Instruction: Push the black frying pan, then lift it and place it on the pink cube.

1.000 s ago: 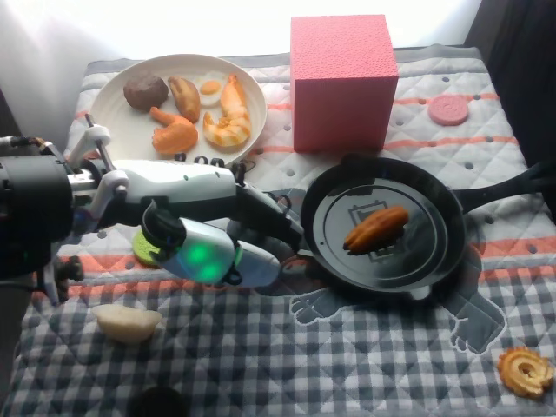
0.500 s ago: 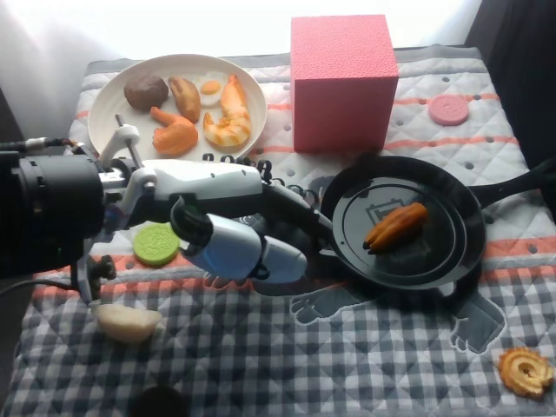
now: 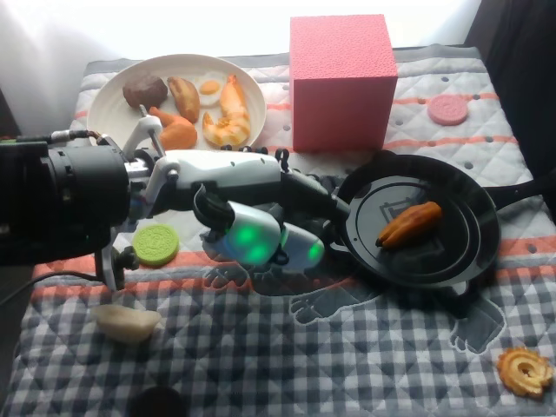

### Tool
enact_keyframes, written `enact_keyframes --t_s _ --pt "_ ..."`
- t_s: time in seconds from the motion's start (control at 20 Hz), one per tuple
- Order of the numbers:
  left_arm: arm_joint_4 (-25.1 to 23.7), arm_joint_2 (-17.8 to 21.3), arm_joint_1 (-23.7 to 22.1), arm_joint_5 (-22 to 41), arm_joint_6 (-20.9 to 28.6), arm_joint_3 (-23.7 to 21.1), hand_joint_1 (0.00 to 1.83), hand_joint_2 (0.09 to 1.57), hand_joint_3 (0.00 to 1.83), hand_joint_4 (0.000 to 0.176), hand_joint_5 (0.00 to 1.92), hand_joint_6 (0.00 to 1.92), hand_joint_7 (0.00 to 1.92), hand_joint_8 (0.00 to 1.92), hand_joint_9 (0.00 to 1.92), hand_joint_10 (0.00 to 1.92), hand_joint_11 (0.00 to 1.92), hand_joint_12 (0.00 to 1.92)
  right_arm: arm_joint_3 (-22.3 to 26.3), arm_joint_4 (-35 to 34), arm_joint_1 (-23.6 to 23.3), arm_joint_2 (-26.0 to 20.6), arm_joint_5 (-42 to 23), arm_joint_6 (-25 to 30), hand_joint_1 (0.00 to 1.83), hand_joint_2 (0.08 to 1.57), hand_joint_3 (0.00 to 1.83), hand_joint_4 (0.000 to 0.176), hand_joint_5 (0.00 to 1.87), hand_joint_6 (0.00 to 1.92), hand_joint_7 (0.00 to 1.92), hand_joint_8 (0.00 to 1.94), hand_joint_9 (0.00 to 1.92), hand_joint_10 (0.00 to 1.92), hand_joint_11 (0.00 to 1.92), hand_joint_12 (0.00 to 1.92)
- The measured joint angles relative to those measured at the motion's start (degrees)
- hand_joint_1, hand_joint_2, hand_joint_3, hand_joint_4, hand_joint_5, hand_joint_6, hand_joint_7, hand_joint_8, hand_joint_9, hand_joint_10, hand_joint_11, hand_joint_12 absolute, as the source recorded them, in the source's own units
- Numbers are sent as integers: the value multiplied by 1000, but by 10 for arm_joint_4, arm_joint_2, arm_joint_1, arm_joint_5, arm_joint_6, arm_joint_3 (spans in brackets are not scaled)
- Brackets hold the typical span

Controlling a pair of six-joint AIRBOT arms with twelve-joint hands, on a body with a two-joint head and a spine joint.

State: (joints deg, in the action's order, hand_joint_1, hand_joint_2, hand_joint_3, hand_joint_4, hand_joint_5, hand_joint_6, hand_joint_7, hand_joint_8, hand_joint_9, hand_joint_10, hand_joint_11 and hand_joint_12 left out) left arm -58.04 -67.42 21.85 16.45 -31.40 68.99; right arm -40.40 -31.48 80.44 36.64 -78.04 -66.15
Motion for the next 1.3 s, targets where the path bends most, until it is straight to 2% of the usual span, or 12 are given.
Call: enact_keyframes --t_s 0.15,0.3,0.35,0.4,0.45,0.7,0.85,0.95,1.05,1.15,1.2,1.3 --pt "0 -1 -3 0 -2 1 343 1304 0 24 359 1 260 2 226 9 0 585 0 1 0 0 -1 1 424 1291 1 28 0 0 0 0 0 0 0 442" --pt "7 -7 -9 -1 -16 2 428 1280 0 1 376 7 239 0 232 6 0 570 0 1 0 0 -1 1 370 1296 1 31 0 0 0 0 0 0 0 333" --pt "10 -9 -11 1 -17 4 429 1279 0 12 346 3 212 0 200 1 0 471 0 0 0 0 -1 1 367 1298 2 31 0 0 0 0 0 0 0 331" --pt "15 -12 -11 2 -17 6 443 1282 0 66 336 0 192 0 187 1 0 407 0 1 0 0 -1 1 374 1298 0 22 0 0 0 0 0 0 0 390" --pt "15 -14 -11 3 -18 7 443 1282 0 66 336 0 192 0 187 1 0 407 0 1 0 0 -1 1 374 1298 0 22 0 0 0 0 0 0 0 390" --pt "22 -25 -11 11 -18 12 520 1272 0 1 333 8 163 2 218 10 0 678 0 -2 0 1 -2 1 378 1300 0 16 0 0 0 0 0 0 0 475" --pt "22 -30 -11 18 -18 12 442 1299 5 0 318 4 164 11 220 6 0 687 0 -1 0 1 -5 2 363 1295 0 14 0 0 0 0 0 0 0 452" --pt "22 -19 -11 23 -18 5 408 1297 1 29 322 4 226 13 259 15 0 694 0 0 4 1 -6 4 380 1300 1 14 0 0 0 0 0 0 0 388" --pt "20 7 -11 24 -18 -7 411 1289 0 2 374 17 353 28 361 43 0 935 -1 -3 4 1 -7 6 366 1303 2 0 0 0 0 0 0 0 0 390" --pt "9 30 -11 12 -19 -19 336 1330 3 0 462 29 471 30 430 56 0 1099 -1 -5 4 1 -9 8 350 1296 0 2 0 0 0 0 0 0 0 389" --pt "-7 40 -9 5 -16 -26 362 1329 5 0 536 25 638 52 529 490 49 1480 -1 -4 6 1 -9 9 365 1293 0 0 0 0 0 0 0 0 0 428" --pt "-46 44 -5 3 17 -34 365 1328 1 0 539 20 631 36 410 748 10 1531 -1 -5 6 3 -10 10 372 1291 0 0 0 0 0 0 0 0 0 463"
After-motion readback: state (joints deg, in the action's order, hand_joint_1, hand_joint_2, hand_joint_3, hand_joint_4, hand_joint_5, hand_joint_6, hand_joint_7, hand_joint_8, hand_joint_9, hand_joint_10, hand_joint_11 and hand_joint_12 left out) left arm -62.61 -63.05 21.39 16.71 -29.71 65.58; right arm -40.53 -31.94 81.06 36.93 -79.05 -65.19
